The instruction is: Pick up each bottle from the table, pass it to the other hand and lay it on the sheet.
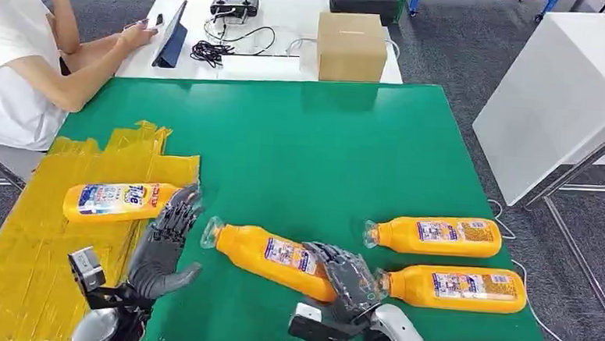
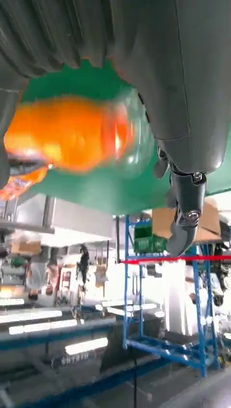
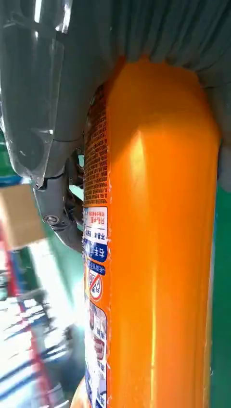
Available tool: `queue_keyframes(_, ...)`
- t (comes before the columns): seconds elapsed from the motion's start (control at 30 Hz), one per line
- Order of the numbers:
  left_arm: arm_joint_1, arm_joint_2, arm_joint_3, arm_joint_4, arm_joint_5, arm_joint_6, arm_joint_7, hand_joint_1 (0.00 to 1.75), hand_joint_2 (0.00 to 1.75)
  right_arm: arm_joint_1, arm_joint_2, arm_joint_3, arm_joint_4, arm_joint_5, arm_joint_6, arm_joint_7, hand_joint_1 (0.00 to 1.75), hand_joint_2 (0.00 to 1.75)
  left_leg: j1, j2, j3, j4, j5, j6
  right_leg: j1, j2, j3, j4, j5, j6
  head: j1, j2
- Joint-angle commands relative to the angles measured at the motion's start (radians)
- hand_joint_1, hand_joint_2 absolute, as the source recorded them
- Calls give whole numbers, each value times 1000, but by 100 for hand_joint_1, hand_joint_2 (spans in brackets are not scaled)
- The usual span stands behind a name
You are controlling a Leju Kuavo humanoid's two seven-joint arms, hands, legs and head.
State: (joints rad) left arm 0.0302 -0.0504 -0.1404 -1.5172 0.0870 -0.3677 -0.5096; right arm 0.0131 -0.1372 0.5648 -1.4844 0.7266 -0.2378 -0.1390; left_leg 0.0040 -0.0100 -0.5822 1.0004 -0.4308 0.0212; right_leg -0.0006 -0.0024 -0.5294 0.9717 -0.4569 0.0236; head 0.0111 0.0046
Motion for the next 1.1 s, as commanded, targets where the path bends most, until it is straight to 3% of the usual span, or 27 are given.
queue_keyframes(0.03,-7,-1,6,-43,-37,75,84,0,175,65,205,-235,-64,-130,-122,-111,175,175,0,1,1,0,-1,-1,0,1,0,0,0,0,-1,0)
queue_keyframes(0.2,-49,11,-40,-7,-100,152,171,0,175,59,230,-249,-35,-187,-148,-131,175,175,0,0,2,0,0,-1,0,-1,2,-1,0,0,0,0)
queue_keyframes(0.37,-54,8,-44,-5,-102,155,175,0,175,59,231,-248,-32,-188,-148,-131,175,175,-1,0,2,0,0,0,0,0,2,-1,0,0,0,0)
queue_keyframes(0.5,-94,41,-125,28,-78,137,231,0,175,36,240,-230,1,-213,-156,-145,175,175,0,1,5,-1,-1,-1,1,-1,5,-3,-1,0,0,0)
queue_keyframes(0.73,-201,43,-205,114,144,43,307,0,175,-63,269,-121,127,-244,-143,-189,175,175,0,2,2,-1,1,-1,0,1,2,-1,1,0,0,0)
queue_keyframes(1.1,-239,52,-244,122,199,44,326,0,175,-107,288,-65,198,-223,-171,-185,175,175,1,3,5,-1,-1,-1,1,2,5,-3,0,0,0,0)
